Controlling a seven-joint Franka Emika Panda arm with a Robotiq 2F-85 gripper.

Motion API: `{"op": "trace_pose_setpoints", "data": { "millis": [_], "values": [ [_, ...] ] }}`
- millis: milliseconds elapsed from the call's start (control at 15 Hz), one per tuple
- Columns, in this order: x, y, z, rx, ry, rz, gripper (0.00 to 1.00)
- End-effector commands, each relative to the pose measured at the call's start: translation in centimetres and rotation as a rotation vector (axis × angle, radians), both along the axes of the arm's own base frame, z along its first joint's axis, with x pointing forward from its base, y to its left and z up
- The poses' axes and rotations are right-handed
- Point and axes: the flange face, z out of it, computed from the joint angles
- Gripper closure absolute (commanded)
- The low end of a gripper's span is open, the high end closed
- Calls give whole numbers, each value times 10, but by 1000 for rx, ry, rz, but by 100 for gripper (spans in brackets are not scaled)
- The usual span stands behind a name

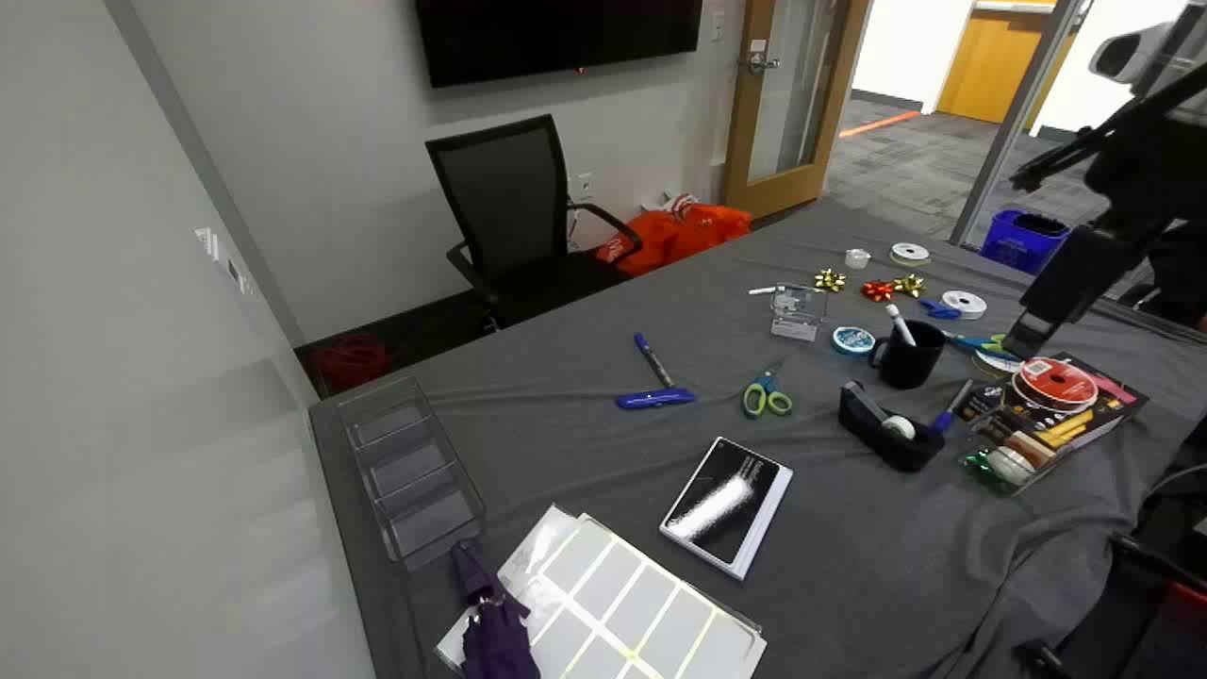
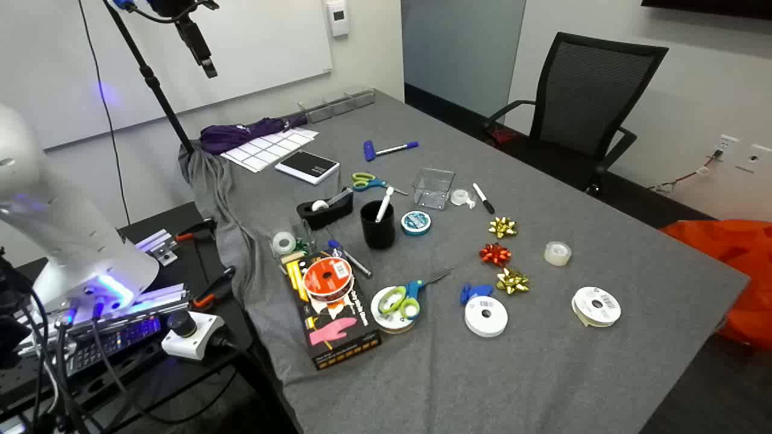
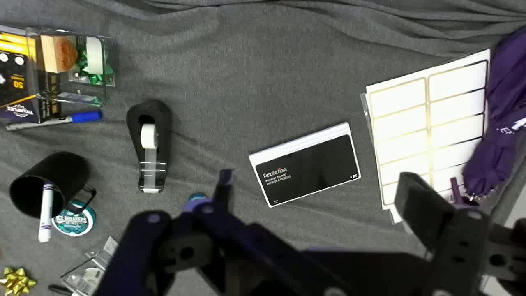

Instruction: Take the marker out of the black mug.

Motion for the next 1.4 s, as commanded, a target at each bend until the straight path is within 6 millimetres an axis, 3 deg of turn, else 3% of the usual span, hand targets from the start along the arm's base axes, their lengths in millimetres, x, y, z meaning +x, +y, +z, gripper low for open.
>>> {"op": "trace_pose_setpoints", "data": {
  "millis": [0, 1000, 1333],
  "values": [
    [0, 0, 1, 0, 1, 0, 0],
    [0, 0, 1, 0, 1, 0, 0],
    [24, -38, 4, 60, -38, 46, 0]
  ]
}}
